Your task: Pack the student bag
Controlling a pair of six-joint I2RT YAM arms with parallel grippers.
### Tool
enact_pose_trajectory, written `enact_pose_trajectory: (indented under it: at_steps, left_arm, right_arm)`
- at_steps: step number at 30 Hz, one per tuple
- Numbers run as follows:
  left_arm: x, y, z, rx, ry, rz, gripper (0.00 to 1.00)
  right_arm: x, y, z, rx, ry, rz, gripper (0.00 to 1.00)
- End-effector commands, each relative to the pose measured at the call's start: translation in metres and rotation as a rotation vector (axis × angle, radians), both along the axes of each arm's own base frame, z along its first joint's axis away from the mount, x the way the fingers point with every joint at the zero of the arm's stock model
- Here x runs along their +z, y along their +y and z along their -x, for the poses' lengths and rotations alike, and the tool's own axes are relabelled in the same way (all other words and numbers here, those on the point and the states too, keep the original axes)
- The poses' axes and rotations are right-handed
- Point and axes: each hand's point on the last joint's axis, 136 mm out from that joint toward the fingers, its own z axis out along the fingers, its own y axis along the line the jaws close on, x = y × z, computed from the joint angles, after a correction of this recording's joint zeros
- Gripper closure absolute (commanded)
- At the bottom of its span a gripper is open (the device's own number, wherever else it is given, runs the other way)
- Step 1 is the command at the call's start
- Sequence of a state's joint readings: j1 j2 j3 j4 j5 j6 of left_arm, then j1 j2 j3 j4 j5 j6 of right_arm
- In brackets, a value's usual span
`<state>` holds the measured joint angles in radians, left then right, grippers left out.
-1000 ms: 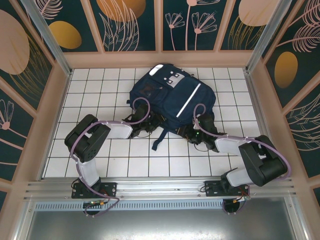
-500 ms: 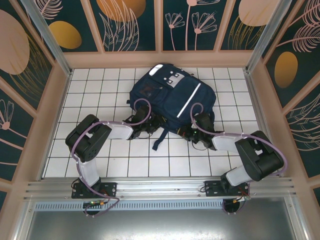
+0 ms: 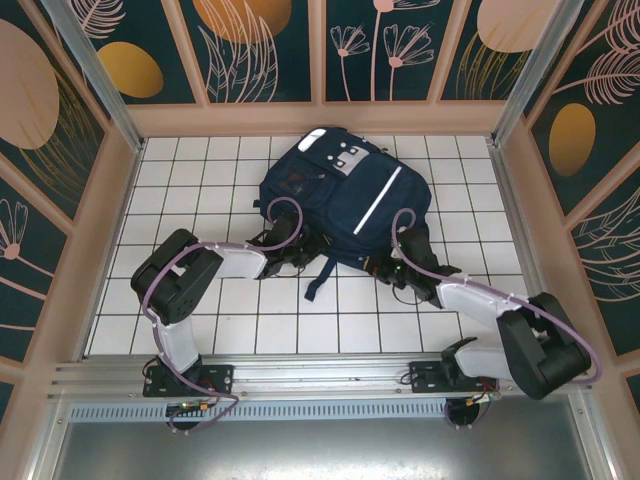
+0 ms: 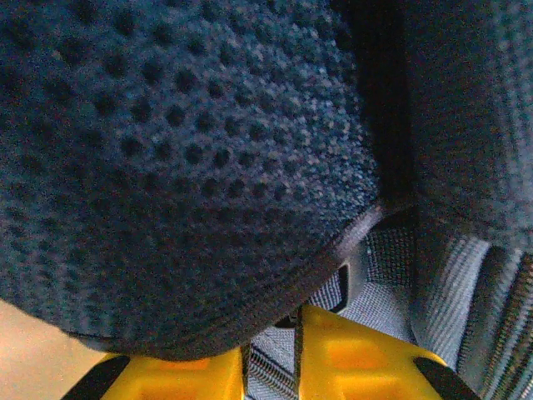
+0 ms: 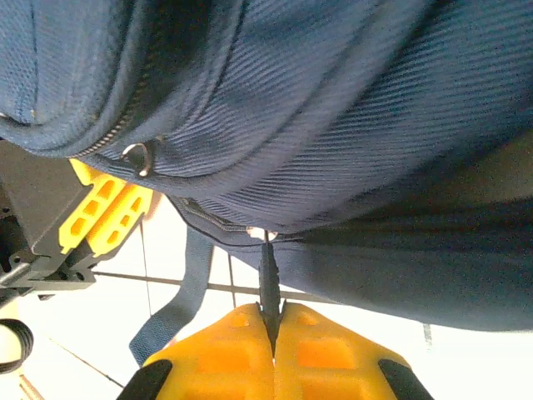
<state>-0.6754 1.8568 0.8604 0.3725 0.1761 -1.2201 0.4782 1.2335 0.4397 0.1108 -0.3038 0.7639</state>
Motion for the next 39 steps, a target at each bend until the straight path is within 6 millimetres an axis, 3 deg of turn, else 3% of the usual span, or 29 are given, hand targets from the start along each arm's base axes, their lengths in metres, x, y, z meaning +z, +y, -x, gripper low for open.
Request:
enact_pose_trajectory:
  at_steps: [1,8,14,17,21,23,29,35,39]
  left_arm:
    - [-0.046,0.042,0.011,0.065,0.113,-0.169,0.78]
    - [-0.041,0.052,0.007,0.082,0.097,-0.196,0.79]
    - [-0.035,0.067,0.003,0.112,0.087,-0.195,0.81]
    - [-0.017,0.067,0.0,0.099,0.038,-0.186,0.77]
    - [0.015,0.064,0.002,0.066,-0.018,-0.155,0.49]
    - [0.027,0.063,0.007,0.057,-0.026,-0.121,0.4]
    - [0.055,0.06,0.034,0.037,-0.011,0.005,0.3]
    - [0.054,0.062,0.058,0.05,0.049,0.072,0.27]
    - [0.049,0.05,0.063,0.037,0.067,0.075,0.28]
  right_arm:
    - [-0.009,-0.025,0.009,-0.033,0.013,0.088,1.0]
    - [-0.004,-0.04,0.009,-0.033,-0.012,0.179,1.0]
    - [0.002,-0.072,0.005,-0.163,-0.047,0.302,1.0]
    - [0.014,-0.054,0.006,-0.097,-0.091,0.203,1.0]
    - [0.032,-0.016,0.011,0.044,-0.122,0.024,1.0]
    - [0.043,0.002,0.015,0.107,-0.127,-0.065,1.0]
    - [0.071,0.054,0.023,0.234,-0.154,-0.08,1.0]
    - [0.088,0.087,0.029,0.299,-0.157,-0.121,1.0]
    - [0.092,0.1,0.031,0.326,-0.162,-0.132,1.0]
